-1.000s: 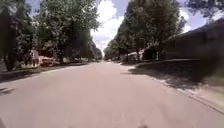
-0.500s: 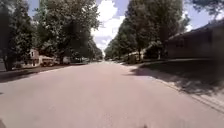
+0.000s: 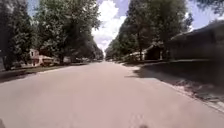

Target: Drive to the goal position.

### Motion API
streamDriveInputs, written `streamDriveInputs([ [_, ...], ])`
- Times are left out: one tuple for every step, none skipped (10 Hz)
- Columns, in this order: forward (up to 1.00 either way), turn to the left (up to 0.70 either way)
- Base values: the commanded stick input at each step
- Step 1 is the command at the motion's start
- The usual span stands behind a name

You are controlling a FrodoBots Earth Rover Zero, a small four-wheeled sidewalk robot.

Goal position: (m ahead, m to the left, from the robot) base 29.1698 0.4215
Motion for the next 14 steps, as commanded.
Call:
streamDriveInputs([
  [0.70, 0.00],
  [0.70, 0.00],
  [0.70, 0.00],
  [0.70, 0.00],
  [0.70, 0.00],
  [0.70, 0.00],
  [0.70, 0.00],
  [0.70, 0.00],
  [0.70, 0.00],
  [0.70, 0.00],
  [0.70, 0.00],
  [0.70, 0.00],
  [0.70, 0.00],
  [0.70, -0.35],
])
